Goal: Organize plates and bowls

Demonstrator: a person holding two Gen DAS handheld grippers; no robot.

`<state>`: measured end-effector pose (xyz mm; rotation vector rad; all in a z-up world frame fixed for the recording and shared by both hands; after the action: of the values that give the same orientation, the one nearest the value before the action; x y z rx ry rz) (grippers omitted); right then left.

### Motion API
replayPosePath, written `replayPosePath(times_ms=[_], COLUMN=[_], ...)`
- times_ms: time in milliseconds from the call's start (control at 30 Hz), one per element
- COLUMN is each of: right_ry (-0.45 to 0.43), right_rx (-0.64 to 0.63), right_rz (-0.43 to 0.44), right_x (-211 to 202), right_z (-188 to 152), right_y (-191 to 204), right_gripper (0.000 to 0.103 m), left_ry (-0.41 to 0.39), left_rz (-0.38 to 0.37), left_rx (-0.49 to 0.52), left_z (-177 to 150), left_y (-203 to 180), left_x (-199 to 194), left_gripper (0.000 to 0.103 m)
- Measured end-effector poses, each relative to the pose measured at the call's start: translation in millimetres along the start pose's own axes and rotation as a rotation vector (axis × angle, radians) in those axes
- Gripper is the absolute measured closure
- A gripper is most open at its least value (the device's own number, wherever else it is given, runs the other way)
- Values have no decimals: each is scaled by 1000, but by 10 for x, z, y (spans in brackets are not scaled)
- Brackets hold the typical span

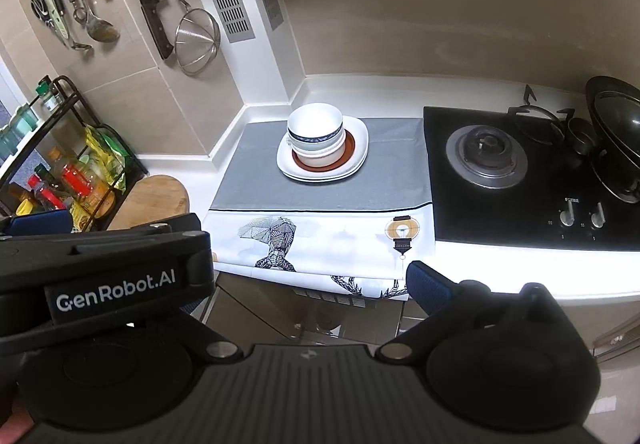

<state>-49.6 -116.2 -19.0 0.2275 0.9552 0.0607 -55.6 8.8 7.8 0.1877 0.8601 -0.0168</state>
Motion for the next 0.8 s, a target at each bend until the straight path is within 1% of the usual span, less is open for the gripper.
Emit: replayPosePath(times_ms=[167, 333, 500, 633, 800], right_ry=[-19, -16, -20, -14, -30], right_rx=[0, 15, 28, 45, 55], right_rz=[1, -3, -6, -6, -12], right_x=[-71, -104, -129, -138, -182], right_z=[-26, -70, -101, -112, -112], right_y=[-12, -56, -127, -210, -294], right_gripper=[0, 0, 0, 0, 0], left_ry=[-30, -15, -24, -4, -8], left_rz=[4, -12, -5, -22, -23], left_rx=[4, 13, 17, 27, 38], left_z=[-35, -51, -80, -73, -63], left_y=[-11, -51, -127, -183, -265], left_x=[-77, -79, -104, -84, -108], left_gripper=[1, 1, 1, 1, 1])
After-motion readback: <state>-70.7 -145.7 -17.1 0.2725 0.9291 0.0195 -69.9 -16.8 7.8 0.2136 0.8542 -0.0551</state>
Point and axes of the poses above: each gripper's, at about its wrist camera, not at the fingertips, and x roughly the way its jaws point, y to its left, z to its top, the point moved 1 cm from there along x, roughly the way its jaws point, and after that the axes turned 3 degrees about y, right-handed, at the moved point
